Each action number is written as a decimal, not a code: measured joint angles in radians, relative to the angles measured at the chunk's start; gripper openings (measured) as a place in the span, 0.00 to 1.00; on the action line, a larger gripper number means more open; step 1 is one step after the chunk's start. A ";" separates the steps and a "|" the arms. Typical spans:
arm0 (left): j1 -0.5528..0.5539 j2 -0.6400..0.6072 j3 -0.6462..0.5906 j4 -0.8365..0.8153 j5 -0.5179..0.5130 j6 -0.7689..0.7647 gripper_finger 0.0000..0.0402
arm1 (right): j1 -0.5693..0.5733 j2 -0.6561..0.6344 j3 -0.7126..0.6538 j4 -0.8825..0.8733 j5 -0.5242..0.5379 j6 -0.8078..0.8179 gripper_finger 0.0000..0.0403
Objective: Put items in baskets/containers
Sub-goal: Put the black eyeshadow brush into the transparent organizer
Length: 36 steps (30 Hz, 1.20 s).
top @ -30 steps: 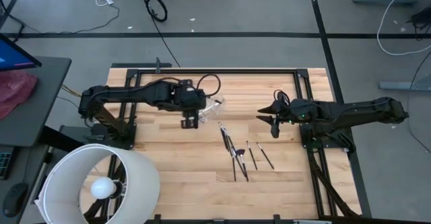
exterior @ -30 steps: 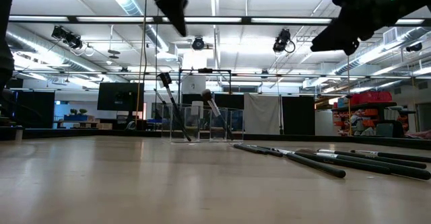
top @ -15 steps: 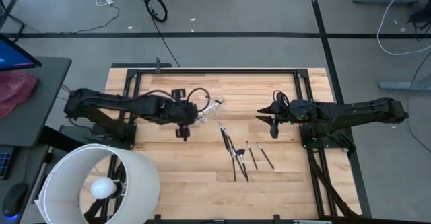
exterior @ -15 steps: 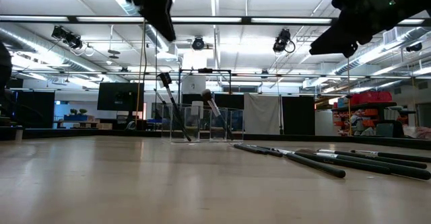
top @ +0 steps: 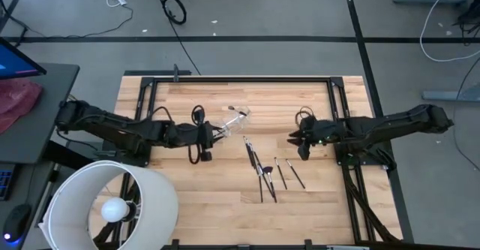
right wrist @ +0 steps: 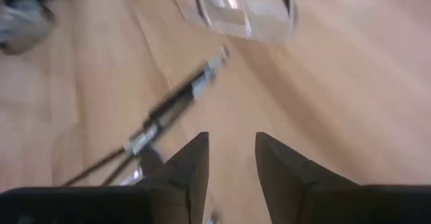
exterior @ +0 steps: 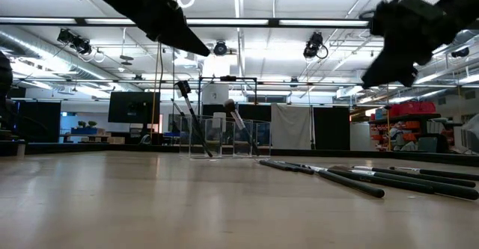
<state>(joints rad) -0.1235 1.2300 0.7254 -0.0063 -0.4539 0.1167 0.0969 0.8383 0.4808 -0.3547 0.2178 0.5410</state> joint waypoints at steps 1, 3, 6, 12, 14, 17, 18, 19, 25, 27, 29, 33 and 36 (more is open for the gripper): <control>0.001 0.005 0.000 0.000 -0.002 -0.004 0.34 | 0.018 0.022 0.000 -0.022 0.002 0.055 0.30; 0.002 0.007 0.000 -0.008 -0.001 -0.006 0.34 | 0.062 0.064 0.000 -0.096 0.000 0.147 0.29; 0.000 0.007 0.000 -0.001 0.005 -0.008 0.34 | 0.125 0.128 0.000 -0.164 0.003 0.274 0.29; -0.001 0.007 0.000 -0.001 0.006 -0.008 0.34 | 0.225 0.263 0.000 -0.113 0.044 0.363 0.29; 0.000 0.007 0.000 0.000 0.006 -0.008 0.34 | 0.266 0.307 0.000 -0.077 0.057 0.375 0.29; 0.000 0.007 0.000 0.002 0.006 -0.007 0.34 | 0.323 0.373 0.000 -0.018 0.161 0.396 0.29; -0.001 0.007 0.000 0.003 0.006 -0.004 0.34 | 0.340 0.391 0.000 0.005 0.199 0.400 0.29; -0.001 0.007 0.000 0.003 0.005 -0.003 0.34 | 0.354 0.410 0.000 0.031 0.228 0.410 0.29; 0.000 0.007 0.000 0.006 -0.006 0.003 0.34 | 0.420 0.499 0.000 0.026 0.288 0.517 0.29; 0.000 0.007 0.000 0.004 -0.006 0.004 0.34 | 0.442 0.527 0.001 0.025 0.308 0.555 0.29; 0.000 0.007 0.000 0.005 -0.006 0.004 0.34 | 0.459 0.554 0.000 0.038 0.317 0.587 0.29; 0.000 0.007 0.000 0.004 -0.006 0.005 0.34 | 0.481 0.602 0.000 0.062 0.317 0.604 0.29; 0.000 0.007 0.000 0.005 -0.006 0.005 0.34 | 0.491 0.637 0.003 0.074 0.341 0.626 0.29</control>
<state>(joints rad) -0.1238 1.2369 0.7254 -0.0018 -0.4595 0.1215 0.5877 1.4749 0.4840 -0.2808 0.5591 1.1671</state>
